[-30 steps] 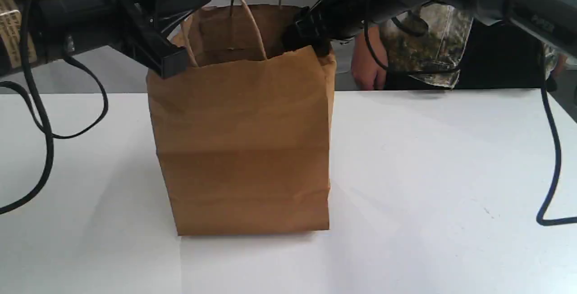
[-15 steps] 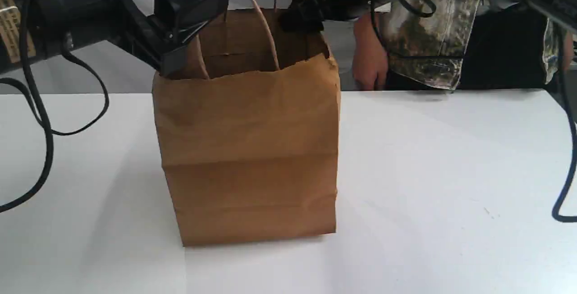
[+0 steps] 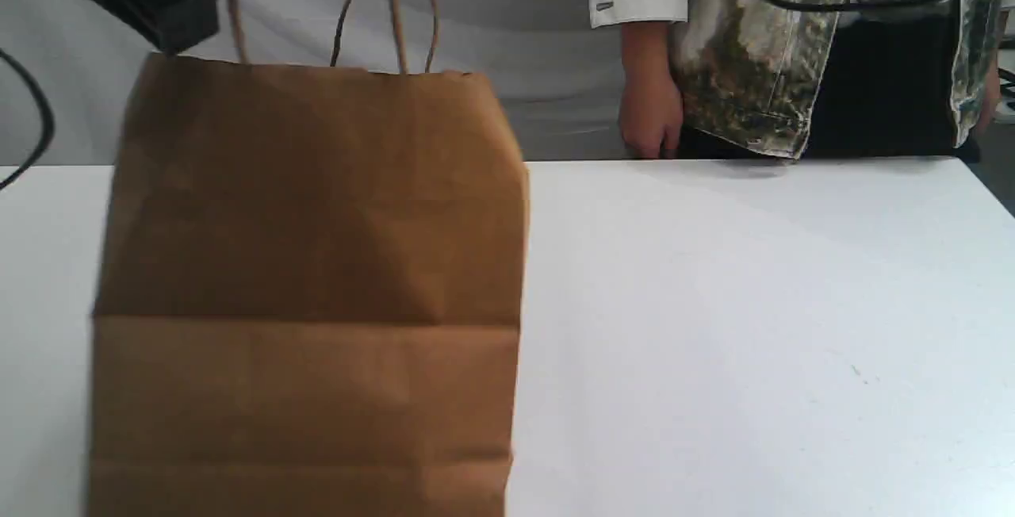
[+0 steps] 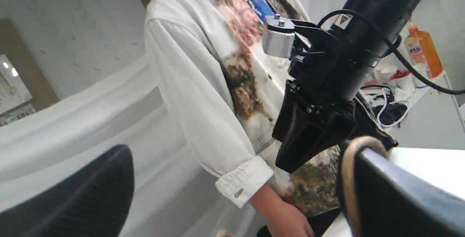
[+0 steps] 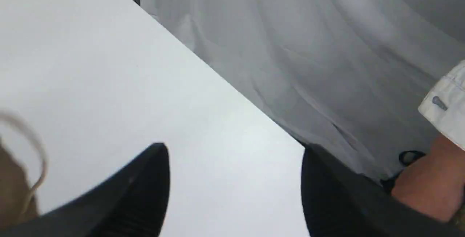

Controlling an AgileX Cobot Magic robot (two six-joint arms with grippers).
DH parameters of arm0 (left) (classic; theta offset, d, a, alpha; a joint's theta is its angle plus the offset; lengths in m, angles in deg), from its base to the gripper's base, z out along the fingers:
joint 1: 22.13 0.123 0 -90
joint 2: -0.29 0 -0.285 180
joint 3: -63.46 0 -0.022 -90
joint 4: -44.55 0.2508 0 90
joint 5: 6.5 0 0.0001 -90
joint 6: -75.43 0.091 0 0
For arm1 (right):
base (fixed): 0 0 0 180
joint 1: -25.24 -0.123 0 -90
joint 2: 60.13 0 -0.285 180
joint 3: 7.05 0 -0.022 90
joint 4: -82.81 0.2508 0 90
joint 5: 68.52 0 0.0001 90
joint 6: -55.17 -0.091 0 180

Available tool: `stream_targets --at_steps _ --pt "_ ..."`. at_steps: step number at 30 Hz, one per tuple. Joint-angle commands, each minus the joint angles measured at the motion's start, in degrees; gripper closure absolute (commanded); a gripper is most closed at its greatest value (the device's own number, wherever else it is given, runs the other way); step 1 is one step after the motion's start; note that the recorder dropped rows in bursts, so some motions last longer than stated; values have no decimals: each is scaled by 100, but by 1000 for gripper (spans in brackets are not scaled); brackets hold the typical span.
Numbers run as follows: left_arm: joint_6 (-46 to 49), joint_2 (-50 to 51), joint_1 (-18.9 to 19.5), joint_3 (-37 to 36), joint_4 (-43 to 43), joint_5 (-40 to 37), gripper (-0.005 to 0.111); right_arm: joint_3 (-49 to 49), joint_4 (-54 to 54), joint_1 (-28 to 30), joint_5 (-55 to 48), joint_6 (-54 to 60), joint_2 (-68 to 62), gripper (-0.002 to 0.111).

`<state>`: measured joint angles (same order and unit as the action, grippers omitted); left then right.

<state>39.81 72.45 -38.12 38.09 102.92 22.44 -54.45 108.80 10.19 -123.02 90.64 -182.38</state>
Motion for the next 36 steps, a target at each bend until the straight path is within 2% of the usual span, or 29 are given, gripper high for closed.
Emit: stream_targets --at_steps 1,4,6,8,10,12,15,20,22,24,28,30,32,36 --pt "-173 -73 7 -258 -51 55 29 -3 181 28 -125 -41 73 57" --pt "125 164 7 -383 -283 87 29 123 208 28 -125 -41 59 57" --pt "846 335 7 -370 -968 354 29 168 208 28 -99 -41 59 57" --pt "1637 466 7 -303 -1949 1048 29 240 195 28 -75 -41 59 57" --pt "1783 537 7 -167 -2180 1494 29 287 140 28 -62 -41 59 57" --pt "1772 582 7 12 -2180 1609 29 297 140 28 -62 -41 36 57" --pt "1714 591 7 113 -2204 1597 29 297 124 28 -36 -41 8 57" --pt "1445 722 7 2 -2216 502 29 409 121 28 57 6 3 57" --pt "1429 919 7 -244 -2216 445 29 426 121 28 77 6 3 57" --pt "1495 1219 7 -540 -2216 721 29 426 121 28 77 6 3 57" --pt "2191 1922 7 -1125 -2471 2177 29 426 133 28 56 6 3 57" --pt "2447 2099 7 -1256 -2720 2655 29 426 133 28 13 6 3 57" --pt "2536 2154 7 -1285 -3046 2816 29 426 133 28 11 6 3 57" --pt "2536 2154 7 -1295 -3485 2657 29 426 133 28 11 -9 3 57"
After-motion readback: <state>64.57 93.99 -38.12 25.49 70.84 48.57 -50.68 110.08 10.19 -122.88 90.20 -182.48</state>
